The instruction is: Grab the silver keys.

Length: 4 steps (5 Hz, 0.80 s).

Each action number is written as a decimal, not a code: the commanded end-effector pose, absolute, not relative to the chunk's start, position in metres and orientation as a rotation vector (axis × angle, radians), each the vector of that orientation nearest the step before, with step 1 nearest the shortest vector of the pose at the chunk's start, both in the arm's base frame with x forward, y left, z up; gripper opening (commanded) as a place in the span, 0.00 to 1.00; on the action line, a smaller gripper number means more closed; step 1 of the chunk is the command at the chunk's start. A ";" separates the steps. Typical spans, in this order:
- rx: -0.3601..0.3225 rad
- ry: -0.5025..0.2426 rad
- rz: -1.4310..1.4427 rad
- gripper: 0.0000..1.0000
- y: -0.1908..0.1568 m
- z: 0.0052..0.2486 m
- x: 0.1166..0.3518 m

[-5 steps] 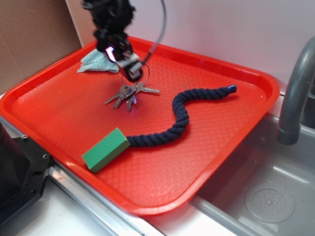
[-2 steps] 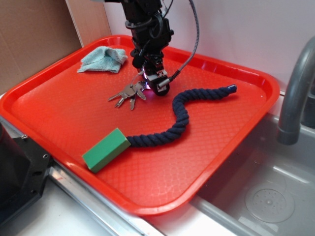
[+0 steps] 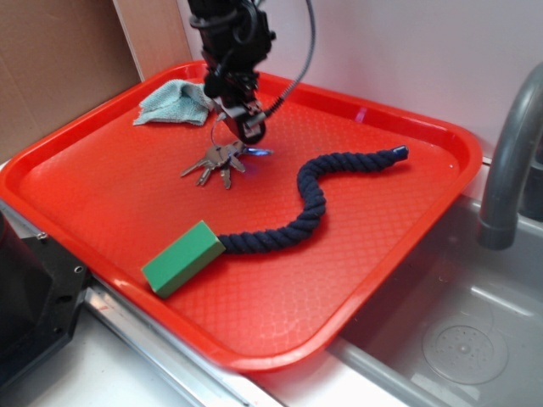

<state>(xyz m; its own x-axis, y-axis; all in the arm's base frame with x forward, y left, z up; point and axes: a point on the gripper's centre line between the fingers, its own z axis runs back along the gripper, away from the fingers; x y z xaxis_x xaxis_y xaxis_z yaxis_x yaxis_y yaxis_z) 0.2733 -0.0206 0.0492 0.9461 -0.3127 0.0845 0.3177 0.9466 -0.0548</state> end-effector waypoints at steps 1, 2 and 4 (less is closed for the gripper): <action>-0.011 -0.081 0.021 0.00 0.002 0.163 0.254; -0.039 -0.093 0.104 0.00 0.001 0.207 0.239; -0.017 -0.140 0.128 0.00 -0.013 0.236 0.218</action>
